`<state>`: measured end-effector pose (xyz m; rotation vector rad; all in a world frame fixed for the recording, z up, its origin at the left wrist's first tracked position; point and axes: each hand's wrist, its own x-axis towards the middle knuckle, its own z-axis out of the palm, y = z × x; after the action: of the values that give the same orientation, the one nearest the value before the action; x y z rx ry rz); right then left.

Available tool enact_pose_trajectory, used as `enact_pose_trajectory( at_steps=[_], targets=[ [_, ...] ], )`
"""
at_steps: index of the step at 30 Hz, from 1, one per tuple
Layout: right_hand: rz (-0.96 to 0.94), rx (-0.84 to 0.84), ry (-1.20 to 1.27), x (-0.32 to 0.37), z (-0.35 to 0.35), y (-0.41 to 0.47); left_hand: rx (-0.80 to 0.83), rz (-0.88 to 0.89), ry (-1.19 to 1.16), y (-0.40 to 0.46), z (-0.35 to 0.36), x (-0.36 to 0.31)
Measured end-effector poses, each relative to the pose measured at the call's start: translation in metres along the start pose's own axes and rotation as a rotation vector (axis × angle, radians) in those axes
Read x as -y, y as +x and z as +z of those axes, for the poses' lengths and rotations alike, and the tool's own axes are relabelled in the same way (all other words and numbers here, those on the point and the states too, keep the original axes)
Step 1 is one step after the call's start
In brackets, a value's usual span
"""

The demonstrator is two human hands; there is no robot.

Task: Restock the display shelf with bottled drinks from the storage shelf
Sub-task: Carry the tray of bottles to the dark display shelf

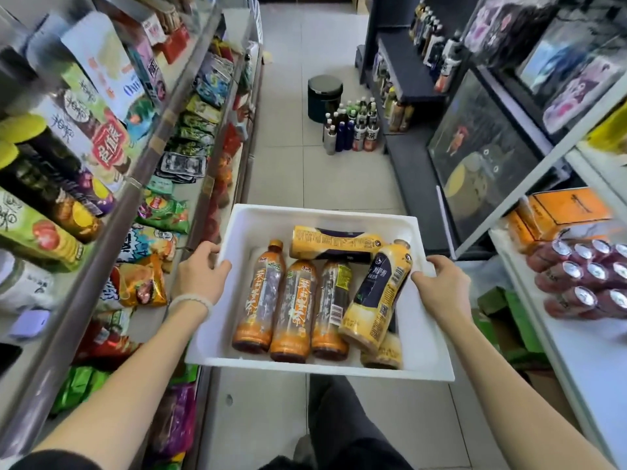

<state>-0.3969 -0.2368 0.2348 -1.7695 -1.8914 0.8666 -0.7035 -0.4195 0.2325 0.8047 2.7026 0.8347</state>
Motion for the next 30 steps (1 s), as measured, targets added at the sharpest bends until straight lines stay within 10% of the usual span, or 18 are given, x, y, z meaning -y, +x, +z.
enact_pose_trajectory(
  at_steps=[30],
  targets=[
    [-0.097, 0.006, -0.054, 0.298, 0.2, 0.429, 0.0, -0.052, -0.045, 0.53, 0.032, -0.085]
  ],
)
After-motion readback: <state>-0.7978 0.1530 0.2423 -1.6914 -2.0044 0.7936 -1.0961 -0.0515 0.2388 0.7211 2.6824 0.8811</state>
